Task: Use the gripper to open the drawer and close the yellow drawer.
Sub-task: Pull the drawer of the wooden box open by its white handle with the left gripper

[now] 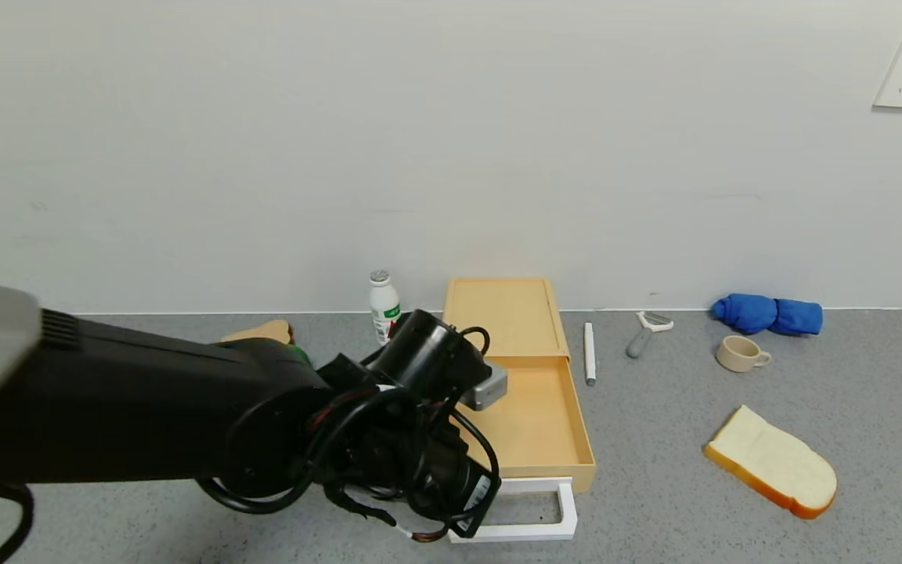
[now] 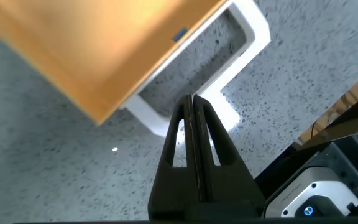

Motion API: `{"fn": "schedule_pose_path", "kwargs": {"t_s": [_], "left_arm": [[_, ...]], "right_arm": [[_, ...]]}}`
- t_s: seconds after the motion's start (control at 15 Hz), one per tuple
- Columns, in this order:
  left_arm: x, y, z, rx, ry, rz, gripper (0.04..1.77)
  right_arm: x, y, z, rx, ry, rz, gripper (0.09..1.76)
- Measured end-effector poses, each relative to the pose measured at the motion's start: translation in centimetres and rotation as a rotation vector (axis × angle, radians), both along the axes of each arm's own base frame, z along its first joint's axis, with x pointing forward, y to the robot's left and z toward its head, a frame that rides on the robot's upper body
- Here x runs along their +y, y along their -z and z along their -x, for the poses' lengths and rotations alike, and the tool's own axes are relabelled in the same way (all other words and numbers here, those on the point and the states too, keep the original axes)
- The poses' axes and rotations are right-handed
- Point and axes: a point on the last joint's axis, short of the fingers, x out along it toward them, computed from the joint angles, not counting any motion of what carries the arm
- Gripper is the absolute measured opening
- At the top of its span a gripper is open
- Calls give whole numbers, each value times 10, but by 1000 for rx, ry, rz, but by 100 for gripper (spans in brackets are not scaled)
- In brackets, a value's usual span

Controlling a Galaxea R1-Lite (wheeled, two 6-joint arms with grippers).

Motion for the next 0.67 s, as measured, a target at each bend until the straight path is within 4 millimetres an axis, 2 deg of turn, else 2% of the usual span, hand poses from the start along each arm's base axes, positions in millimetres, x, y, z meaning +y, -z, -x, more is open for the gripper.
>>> {"fn": "schedule_pose_path", "kwargs": {"t_s": [0.33, 0.67], "left_arm": [[42, -52, 3, -140, -62, 98, 11], [81, -73, -5, -163, -117, 196, 11]], "right_arm": [[0, 0, 0, -1, 0, 0, 170], [0, 0, 0, 0, 0, 1, 170]]}}
